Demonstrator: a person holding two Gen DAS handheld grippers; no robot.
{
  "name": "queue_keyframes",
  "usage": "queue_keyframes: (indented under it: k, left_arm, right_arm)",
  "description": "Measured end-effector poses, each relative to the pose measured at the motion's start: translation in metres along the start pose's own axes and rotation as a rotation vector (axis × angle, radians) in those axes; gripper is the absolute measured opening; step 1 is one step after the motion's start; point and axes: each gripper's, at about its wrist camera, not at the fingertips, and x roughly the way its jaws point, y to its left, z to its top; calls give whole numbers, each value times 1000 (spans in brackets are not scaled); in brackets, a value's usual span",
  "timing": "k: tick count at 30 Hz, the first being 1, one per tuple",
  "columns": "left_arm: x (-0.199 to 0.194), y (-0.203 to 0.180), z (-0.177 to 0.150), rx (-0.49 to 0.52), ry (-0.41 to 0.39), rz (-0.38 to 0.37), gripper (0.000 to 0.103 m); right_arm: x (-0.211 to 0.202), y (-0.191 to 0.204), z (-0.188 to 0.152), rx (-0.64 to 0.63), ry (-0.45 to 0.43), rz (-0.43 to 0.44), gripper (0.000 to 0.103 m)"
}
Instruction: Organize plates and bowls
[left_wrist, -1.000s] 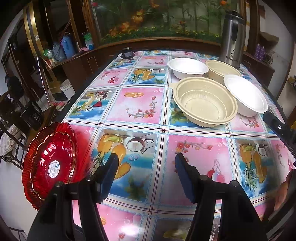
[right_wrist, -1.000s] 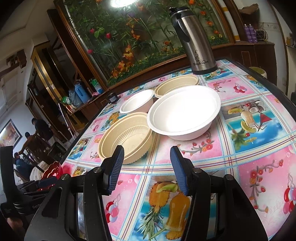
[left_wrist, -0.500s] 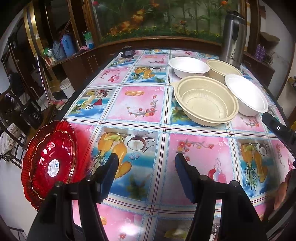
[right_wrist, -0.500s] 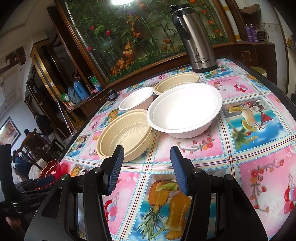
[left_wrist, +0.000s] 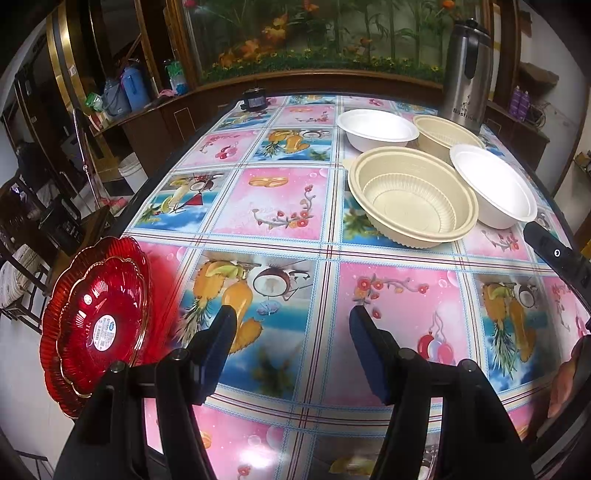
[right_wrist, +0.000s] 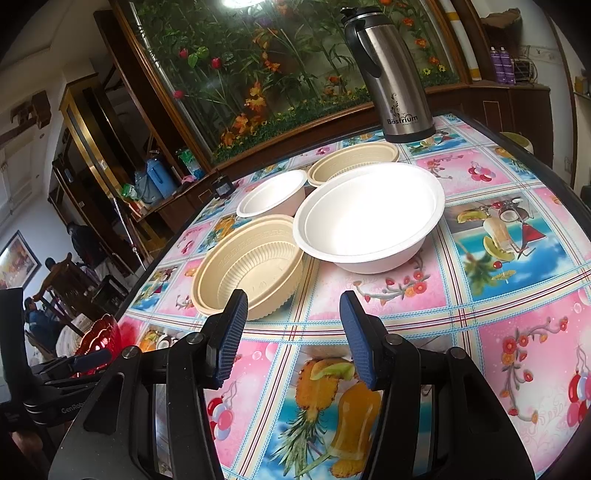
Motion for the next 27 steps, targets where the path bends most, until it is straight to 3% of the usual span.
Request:
queue_keyframes:
  k: [27]
  left_arm:
    - [4,-1,-4,0,15,-1,64]
  right_arm:
    - [2,0,0,-5,8,-2,52]
